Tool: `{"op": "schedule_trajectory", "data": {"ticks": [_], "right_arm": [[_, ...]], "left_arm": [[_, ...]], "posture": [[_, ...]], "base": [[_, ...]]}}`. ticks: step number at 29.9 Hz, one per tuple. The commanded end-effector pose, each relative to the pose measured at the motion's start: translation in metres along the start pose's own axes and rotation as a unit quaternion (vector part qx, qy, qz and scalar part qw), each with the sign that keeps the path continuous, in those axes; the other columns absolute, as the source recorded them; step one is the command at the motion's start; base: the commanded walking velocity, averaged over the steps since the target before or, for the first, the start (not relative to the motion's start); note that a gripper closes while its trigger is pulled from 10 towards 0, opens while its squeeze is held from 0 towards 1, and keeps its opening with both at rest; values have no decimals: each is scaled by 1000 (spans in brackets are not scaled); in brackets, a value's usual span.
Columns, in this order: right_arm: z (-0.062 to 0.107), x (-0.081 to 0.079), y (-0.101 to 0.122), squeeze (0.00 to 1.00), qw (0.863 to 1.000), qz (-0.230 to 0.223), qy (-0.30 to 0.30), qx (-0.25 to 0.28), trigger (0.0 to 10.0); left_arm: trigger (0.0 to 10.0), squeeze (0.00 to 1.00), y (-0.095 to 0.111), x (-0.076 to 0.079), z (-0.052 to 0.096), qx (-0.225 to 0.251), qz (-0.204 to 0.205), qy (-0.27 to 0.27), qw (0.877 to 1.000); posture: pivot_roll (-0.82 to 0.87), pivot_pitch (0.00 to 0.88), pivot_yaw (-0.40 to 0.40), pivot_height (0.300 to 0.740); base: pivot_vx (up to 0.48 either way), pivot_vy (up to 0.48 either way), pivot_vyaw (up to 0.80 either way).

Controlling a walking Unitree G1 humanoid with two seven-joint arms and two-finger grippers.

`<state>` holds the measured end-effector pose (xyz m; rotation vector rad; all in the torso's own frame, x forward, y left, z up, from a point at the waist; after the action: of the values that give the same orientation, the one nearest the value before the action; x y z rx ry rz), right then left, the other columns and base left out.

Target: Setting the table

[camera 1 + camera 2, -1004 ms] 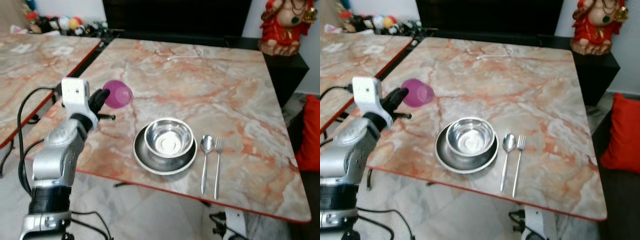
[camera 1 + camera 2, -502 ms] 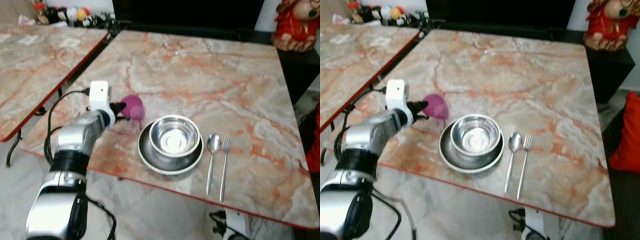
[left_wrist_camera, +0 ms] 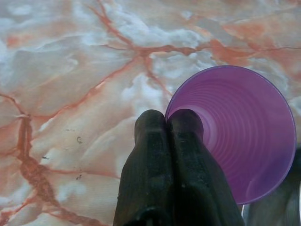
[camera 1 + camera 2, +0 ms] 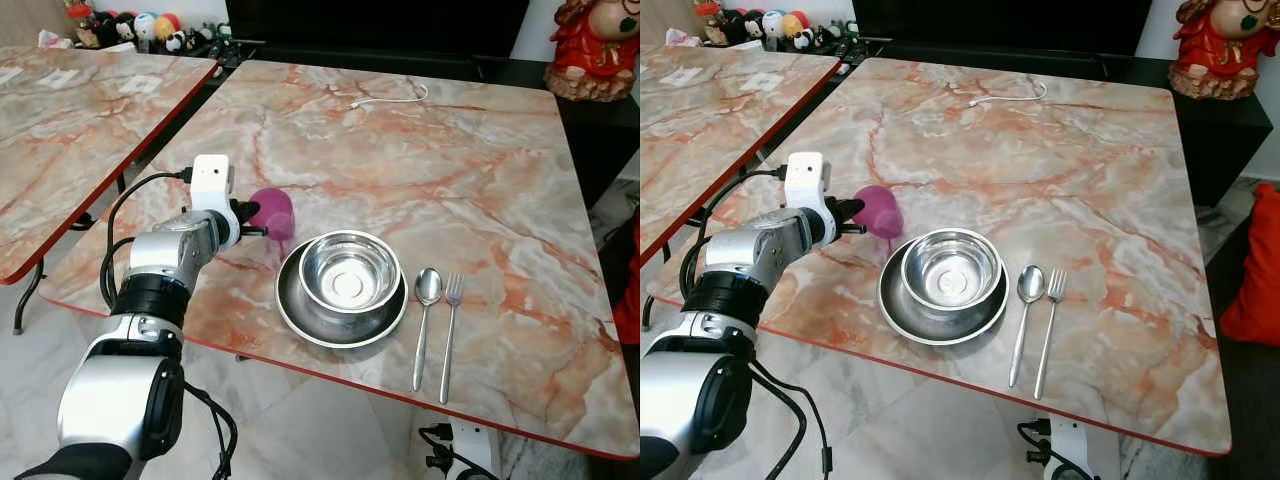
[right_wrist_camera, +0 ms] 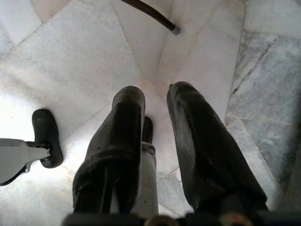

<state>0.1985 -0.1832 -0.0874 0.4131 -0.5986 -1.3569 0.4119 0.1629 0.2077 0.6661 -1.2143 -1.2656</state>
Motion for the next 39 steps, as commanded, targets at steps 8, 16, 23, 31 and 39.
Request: {"op": "schedule_trajectory", "data": {"ticks": [8,16,23,31,39], "right_arm": [[1,-3,-7,0,1000,-1,3,-9,10000],[1,-3,-7,0,1000,-2,3,-10,10000],[1,-3,-7,0,1000,-2,2,-9,10000],[1,-2,-6,0,1000,-2,2,-9,10000],[1,-2,-6,0,1000,-2,1,-9,10000]], "left_arm": [[10000,0,7,3,2,-18,-15,-11,1000],[10000,663,4,4,1,-26,-20,-10,999],[10000,0,5,5,1,-22,-26,-5,999],[10000,0,15,5,3,1,-26,4,1000],[10000,0,14,6,3,2,-22,1,1000]], "posture": [[31,116,45,740],[30,112,46,740],[32,117,43,740],[32,121,40,740],[29,121,38,740]], "base": [[0,0,0],[0,0,0],[0,0,0],[0,0,0],[0,0,0]]}}
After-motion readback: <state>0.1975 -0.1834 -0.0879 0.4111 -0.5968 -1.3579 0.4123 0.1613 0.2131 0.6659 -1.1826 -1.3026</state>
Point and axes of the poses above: a point about 5 cm out from each wrist's last joint towards the gripper, its own z axis pointing back from the gripper into the wrist, its own y axis along the axis of the wrist's last joint, x = y × z, the point moved 1 cm from there along -z, pointing out of the wrist towards the gripper, and after that the axes turned 13 degrees about z, right-handed, at the moved point
